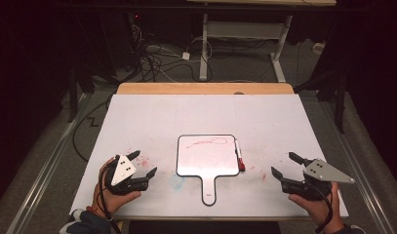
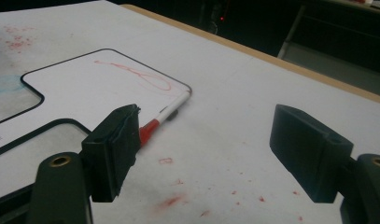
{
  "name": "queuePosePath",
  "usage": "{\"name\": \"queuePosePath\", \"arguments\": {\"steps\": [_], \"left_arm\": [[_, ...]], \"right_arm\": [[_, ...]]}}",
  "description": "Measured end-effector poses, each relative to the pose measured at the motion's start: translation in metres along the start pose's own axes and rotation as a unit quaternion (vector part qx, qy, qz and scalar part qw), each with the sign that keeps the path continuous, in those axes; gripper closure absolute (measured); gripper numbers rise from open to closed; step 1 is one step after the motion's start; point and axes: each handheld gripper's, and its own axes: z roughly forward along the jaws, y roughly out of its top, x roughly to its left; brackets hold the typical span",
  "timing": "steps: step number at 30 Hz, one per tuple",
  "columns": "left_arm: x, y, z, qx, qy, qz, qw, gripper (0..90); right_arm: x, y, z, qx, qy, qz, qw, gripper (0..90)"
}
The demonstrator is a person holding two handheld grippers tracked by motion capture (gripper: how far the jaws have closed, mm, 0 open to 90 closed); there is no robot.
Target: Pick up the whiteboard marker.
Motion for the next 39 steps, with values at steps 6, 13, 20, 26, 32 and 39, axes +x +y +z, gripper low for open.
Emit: {"name": "queuePosePath", "arguments": {"steps": [6, 13, 20, 26, 32, 39], "left_arm": [[0.001, -0.001, 0.001, 0.007, -0.005, -0.003, 1.0000, 21.5], [-0.004, -0.003, 0.003, 0.026, -0.007, 0.011, 0.9996, 21.6], [-0.008, -0.006, 0.005, 0.044, -0.008, 0.018, 0.9988, 21.6], [-0.010, -0.006, 0.008, 0.050, -0.012, 0.021, 0.9985, 21.6], [-0.012, -0.006, 0.010, 0.058, -0.019, 0.023, 0.9979, 21.6], [-0.012, -0.006, 0.010, 0.059, -0.021, 0.026, 0.9977, 21.6]], "right_arm": [[-0.001, -0.001, 0.005, 0.031, 0.013, 0.011, 0.9994, 25.7], [-0.009, 0.002, 0.021, 0.085, 0.054, 0.039, 0.9942, 31.2], [-0.021, 0.015, 0.047, 0.132, 0.086, 0.076, 0.9846, 36.3], [-0.028, 0.029, 0.087, 0.174, 0.121, 0.113, 0.9708, 40.1], [-0.029, 0.037, 0.131, 0.225, 0.139, 0.126, 0.9560, 41.9], [-0.021, 0.045, 0.167, 0.273, 0.143, 0.121, 0.9434, 43.4]]}}
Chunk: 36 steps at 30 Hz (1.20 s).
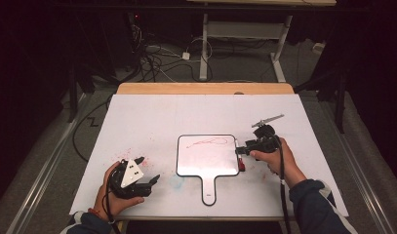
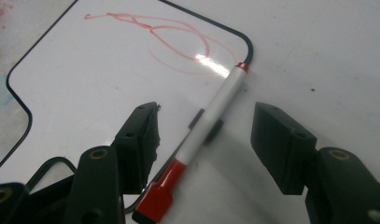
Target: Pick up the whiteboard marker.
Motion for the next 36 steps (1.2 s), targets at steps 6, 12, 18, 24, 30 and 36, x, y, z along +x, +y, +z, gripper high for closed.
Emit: {"name": "queuePosePath", "arguments": {"steps": [6, 12, 18, 24, 30, 36], "left_arm": [[-0.001, 0.000, 0.000, 0.002, -0.003, 0.003, 1.0000, 21.6], [-0.001, 0.000, 0.001, 0.003, -0.007, 0.004, 1.0000, 21.6], [-0.002, 0.000, 0.003, 0.009, -0.012, 0.006, 0.9999, 21.6], [-0.002, 0.000, 0.004, 0.011, -0.014, 0.007, 0.9998, 21.6], [-0.003, 0.001, 0.004, 0.013, -0.016, 0.006, 0.9998, 21.6], [-0.003, 0.001, 0.005, 0.015, -0.017, 0.007, 0.9997, 21.6]], "right_arm": [[-0.005, 0.009, 0.019, 0.029, -0.005, 0.018, 0.9994, 47.9], [-0.010, 0.012, 0.026, 0.029, -0.008, 0.031, 0.9991, 58.2], [-0.008, 0.013, 0.030, 0.030, -0.003, 0.021, 0.9993, 72.0], [-0.006, 0.013, 0.030, 0.029, 0.004, 0.014, 0.9995, 75.4], [-0.004, 0.012, 0.026, 0.019, 0.007, 0.007, 0.9998, 81.4], [-0.001, 0.012, 0.024, 0.008, 0.005, -0.003, 0.9999, 81.5]]}}
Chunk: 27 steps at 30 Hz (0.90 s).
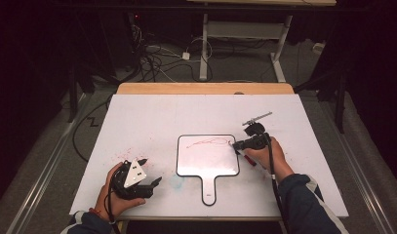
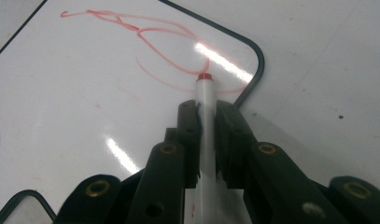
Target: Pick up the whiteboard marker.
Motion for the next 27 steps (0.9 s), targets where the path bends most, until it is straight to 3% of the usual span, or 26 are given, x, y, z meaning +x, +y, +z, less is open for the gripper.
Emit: {"name": "queuePosePath", "arguments": {"steps": [6, 8, 11, 16, 17, 19, 20, 21, 24, 25, 26, 27], "left_arm": [[0.001, 0.002, 0.000, -0.010, -0.005, -0.007, 0.9999, 21.7], [0.002, 0.004, -0.001, -0.020, -0.020, -0.031, 0.9991, 21.8], [0.001, 0.017, 0.000, -0.053, -0.053, -0.069, 0.9948, 22.7], [-0.008, 0.044, 0.009, -0.097, -0.106, -0.106, 0.9839, 25.1], [-0.008, 0.044, 0.009, -0.097, -0.106, -0.106, 0.9839, 25.1], [-0.018, 0.062, 0.020, -0.102, -0.131, -0.108, 0.9801, 26.0], [-0.018, 0.062, 0.020, -0.102, -0.131, -0.108, 0.9801, 26.1], [-0.022, 0.068, 0.024, -0.105, -0.138, -0.105, 0.9793, 26.3], [-0.034, 0.083, 0.036, -0.103, -0.149, -0.096, 0.9787, 27.8], [-0.037, 0.088, 0.040, -0.107, -0.154, -0.097, 0.9775, 27.8], [-0.043, 0.096, 0.046, -0.110, -0.161, -0.100, 0.9758, 28.1], [-0.046, 0.099, 0.049, -0.113, -0.168, -0.105, 0.9736, 28.7]], "right_arm": [[0.006, -0.001, -0.017, -0.046, 0.003, -0.007, 0.9989, 81.6], [0.011, -0.002, -0.025, -0.066, 0.006, -0.014, 0.9977, 81.6], [0.022, -0.004, -0.035, -0.103, 0.017, -0.027, 0.9942, 81.6], [0.045, -0.007, -0.045, -0.156, 0.032, -0.052, 0.9859, 81.6], [0.050, -0.008, -0.046, -0.163, 0.037, -0.054, 0.9845, 81.6], [0.061, -0.008, -0.047, -0.180, 0.042, -0.064, 0.9807, 81.6], [0.061, -0.008, -0.047, -0.180, 0.042, -0.064, 0.9807, 81.6], [0.071, -0.009, -0.047, -0.191, 0.049, -0.072, 0.9777, 81.6], [0.084, -0.010, -0.046, -0.211, 0.057, -0.083, 0.9722, 81.6], [0.084, -0.010, -0.046, -0.211, 0.057, -0.083, 0.9722, 81.6], [0.091, -0.011, -0.045, -0.224, 0.061, -0.089, 0.9685, 81.6], [0.094, -0.012, -0.045, -0.230, 0.064, -0.091, 0.9668, 81.6]]}}
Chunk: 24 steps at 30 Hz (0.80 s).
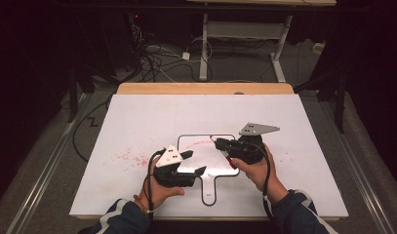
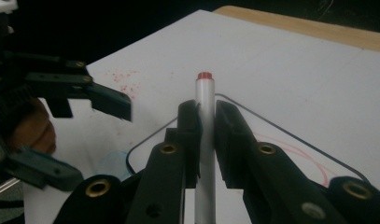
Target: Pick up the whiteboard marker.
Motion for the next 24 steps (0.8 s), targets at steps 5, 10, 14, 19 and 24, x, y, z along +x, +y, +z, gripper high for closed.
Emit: {"name": "queuePosePath", "arguments": {"steps": [5, 10, 14, 19, 24], "left_arm": [[-0.007, 0.008, 0.019, -0.016, -0.015, -0.028, 0.9994, 32.9], [-0.009, 0.011, 0.030, -0.024, -0.038, -0.048, 0.9978, 37.6], [-0.008, 0.012, 0.035, -0.035, -0.042, -0.061, 0.9966, 45.0], [-0.006, 0.013, 0.035, -0.035, -0.037, -0.054, 0.9973, 59.9], [-0.006, 0.013, 0.032, -0.025, -0.025, -0.035, 0.9988, 67.5]], "right_arm": [[0.012, -0.002, 0.001, -0.030, 0.010, -0.004, 0.9995, 81.6], [0.019, -0.004, 0.001, -0.052, 0.014, -0.006, 0.9985, 81.6], [0.022, -0.005, 0.000, -0.067, 0.017, -0.004, 0.9976, 81.6], [0.025, -0.006, 0.000, -0.070, 0.013, -0.012, 0.9973, 81.6], [0.025, -0.005, -0.006, -0.077, 0.003, -0.023, 0.9967, 81.5]]}}
